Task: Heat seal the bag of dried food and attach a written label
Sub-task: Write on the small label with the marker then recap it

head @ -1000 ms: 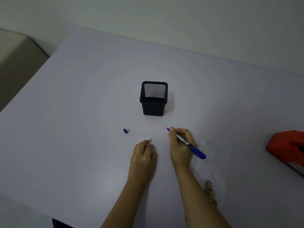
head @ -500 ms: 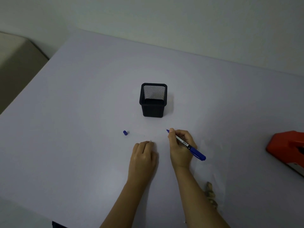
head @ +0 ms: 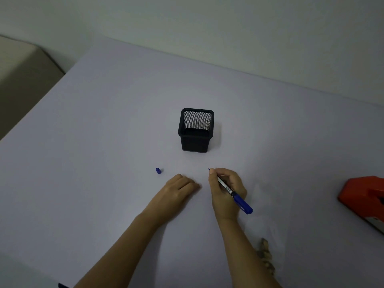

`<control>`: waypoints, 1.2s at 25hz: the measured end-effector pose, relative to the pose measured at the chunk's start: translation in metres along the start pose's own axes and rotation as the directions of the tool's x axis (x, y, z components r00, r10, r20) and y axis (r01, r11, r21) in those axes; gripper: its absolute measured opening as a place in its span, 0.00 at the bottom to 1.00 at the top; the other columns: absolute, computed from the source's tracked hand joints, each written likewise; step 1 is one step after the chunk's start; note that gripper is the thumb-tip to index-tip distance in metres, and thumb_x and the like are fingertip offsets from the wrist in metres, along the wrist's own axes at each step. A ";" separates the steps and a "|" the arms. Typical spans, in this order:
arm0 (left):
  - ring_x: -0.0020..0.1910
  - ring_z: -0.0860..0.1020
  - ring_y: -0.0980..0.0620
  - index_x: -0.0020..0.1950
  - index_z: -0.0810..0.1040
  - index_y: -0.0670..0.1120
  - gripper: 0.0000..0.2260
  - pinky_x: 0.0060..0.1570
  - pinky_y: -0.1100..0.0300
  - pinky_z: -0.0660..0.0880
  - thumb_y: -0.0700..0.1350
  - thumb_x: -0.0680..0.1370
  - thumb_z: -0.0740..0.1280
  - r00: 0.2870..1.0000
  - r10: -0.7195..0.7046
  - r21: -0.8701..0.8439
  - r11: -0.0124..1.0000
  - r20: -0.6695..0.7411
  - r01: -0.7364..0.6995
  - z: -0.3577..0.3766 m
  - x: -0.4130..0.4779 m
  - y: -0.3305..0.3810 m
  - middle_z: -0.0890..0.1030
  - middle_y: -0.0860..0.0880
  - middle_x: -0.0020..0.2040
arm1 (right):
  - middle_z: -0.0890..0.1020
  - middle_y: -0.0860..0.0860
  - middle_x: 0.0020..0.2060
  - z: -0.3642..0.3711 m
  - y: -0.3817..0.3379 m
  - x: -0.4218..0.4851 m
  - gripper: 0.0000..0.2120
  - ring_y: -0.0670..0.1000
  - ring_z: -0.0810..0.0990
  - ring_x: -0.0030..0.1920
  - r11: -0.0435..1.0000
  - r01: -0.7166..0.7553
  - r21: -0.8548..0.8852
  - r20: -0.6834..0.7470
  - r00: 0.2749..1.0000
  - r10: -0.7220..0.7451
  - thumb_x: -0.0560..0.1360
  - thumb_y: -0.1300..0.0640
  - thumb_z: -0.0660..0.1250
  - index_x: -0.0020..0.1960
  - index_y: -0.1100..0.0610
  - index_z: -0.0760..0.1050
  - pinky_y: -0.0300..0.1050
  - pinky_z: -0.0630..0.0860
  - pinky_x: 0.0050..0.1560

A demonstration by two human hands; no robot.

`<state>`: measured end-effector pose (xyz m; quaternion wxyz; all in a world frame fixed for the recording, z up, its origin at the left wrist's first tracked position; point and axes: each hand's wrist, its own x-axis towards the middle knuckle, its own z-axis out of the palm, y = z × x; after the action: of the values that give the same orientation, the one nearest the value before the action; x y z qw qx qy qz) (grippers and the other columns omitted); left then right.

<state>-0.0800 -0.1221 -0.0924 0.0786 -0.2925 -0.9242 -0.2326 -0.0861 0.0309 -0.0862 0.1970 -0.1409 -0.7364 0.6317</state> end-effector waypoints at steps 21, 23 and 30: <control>0.50 0.71 0.52 0.61 0.74 0.44 0.14 0.51 0.64 0.71 0.43 0.77 0.57 0.999 -0.014 -0.077 0.997 0.029 0.017 -0.001 0.002 -0.012 0.79 0.45 0.50 | 0.82 0.48 0.33 -0.001 0.000 -0.008 0.08 0.46 0.80 0.33 0.998 0.055 -0.037 0.025 0.998 -0.054 0.66 0.48 0.71 0.39 0.53 0.79 0.38 0.79 0.34; 0.50 0.72 0.52 0.60 0.76 0.44 0.15 0.49 0.62 0.74 0.44 0.77 0.57 0.999 0.000 -0.041 0.999 0.041 0.002 0.000 0.005 -0.012 0.79 0.45 0.51 | 0.83 0.49 0.34 0.000 0.002 -0.008 0.08 0.46 0.80 0.33 0.998 0.050 -0.039 0.034 0.998 -0.048 0.66 0.49 0.71 0.39 0.53 0.80 0.40 0.80 0.34; 0.51 0.73 0.49 0.59 0.78 0.49 0.12 0.47 0.55 0.68 0.45 0.76 0.62 0.999 0.007 0.160 0.987 -0.050 0.001 0.005 0.002 -0.012 0.81 0.48 0.52 | 0.82 0.49 0.34 -0.002 0.005 -0.008 0.09 0.45 0.80 0.35 0.990 0.123 -0.063 0.075 0.990 -0.118 0.67 0.51 0.72 0.40 0.57 0.81 0.35 0.78 0.36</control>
<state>-0.0882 -0.1276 -0.1008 0.1257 -0.2806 -0.9372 -0.1648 -0.0789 0.0298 -0.0922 0.2036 -0.0799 -0.7710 0.5981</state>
